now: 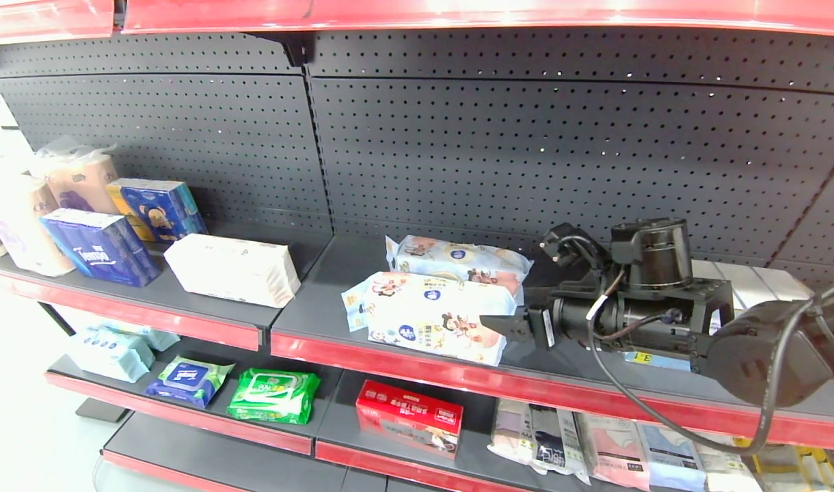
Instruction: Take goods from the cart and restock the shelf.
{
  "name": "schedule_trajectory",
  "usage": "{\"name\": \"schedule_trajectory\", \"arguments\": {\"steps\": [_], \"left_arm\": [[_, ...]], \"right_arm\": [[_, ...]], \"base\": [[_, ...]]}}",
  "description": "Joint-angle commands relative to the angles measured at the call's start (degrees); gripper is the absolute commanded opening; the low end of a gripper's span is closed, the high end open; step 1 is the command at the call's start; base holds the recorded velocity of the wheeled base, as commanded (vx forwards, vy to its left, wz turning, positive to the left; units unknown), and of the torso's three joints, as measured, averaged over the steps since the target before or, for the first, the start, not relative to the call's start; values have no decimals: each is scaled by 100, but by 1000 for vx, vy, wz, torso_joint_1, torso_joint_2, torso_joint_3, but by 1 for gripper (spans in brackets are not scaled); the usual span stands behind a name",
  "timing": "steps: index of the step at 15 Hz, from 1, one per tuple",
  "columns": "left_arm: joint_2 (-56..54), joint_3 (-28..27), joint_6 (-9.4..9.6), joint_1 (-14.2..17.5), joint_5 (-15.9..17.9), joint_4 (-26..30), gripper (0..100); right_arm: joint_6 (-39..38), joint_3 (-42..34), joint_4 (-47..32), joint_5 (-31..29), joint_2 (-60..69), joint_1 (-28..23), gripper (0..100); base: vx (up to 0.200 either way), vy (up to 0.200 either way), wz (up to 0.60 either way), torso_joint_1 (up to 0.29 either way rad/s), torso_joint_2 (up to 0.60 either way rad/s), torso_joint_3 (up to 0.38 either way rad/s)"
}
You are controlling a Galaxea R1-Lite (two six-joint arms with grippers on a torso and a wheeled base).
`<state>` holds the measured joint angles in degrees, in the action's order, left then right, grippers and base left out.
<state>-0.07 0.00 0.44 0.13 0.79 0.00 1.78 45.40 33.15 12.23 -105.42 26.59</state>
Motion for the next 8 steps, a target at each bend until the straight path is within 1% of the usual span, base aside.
{"name": "schedule_trajectory", "arguments": {"steps": [1, 2, 4, 8], "left_arm": [[7, 0, 0, 4, 0, 0, 100], [7, 0, 0, 4, 0, 0, 100], [7, 0, 0, 4, 0, 0, 100], [7, 0, 0, 4, 0, -9, 100]], "right_arm": [[-116, -57, 148, -115, -163, 39, 100], [-275, -128, 456, -326, -268, 83, 100], [-450, -180, 623, -564, -321, 145, 100], [-530, -251, 676, -555, -277, 242, 100]], "base": [[0, 0, 0, 0, 0, 0], [0, 0, 0, 0, 0, 0], [0, 0, 0, 0, 0, 0], [0, 0, 0, 0, 0, 0]]}}
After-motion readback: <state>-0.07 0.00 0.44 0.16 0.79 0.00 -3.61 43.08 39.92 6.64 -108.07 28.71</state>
